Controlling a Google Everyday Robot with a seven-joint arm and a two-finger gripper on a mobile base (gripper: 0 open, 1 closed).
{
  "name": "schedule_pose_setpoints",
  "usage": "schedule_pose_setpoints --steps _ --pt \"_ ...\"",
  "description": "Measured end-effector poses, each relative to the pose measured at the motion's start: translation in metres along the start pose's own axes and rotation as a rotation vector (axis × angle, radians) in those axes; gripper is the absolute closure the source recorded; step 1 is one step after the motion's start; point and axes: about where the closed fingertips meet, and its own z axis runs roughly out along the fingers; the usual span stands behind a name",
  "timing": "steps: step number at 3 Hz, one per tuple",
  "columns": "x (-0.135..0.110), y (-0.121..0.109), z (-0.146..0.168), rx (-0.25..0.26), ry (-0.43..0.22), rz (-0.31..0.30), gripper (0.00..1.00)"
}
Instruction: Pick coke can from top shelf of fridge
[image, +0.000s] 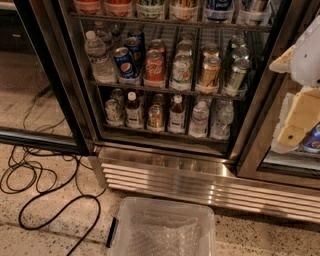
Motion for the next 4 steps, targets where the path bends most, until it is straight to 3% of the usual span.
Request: schedule_pose_setpoints --steps 1,2,3,4 --pt "0.000 0.000 0.000 0.000 0.000 0.000 0.00" --pt "-0.051 -0.001 0.020 0.007 -0.079 0.022 0.00" --pt "-0.132 -0.001 0.045 -0.008 -0.213 0.022 0.00" --pt "-0.184 0.003 0.063 -0.059 -0.302 0.025 0.00"
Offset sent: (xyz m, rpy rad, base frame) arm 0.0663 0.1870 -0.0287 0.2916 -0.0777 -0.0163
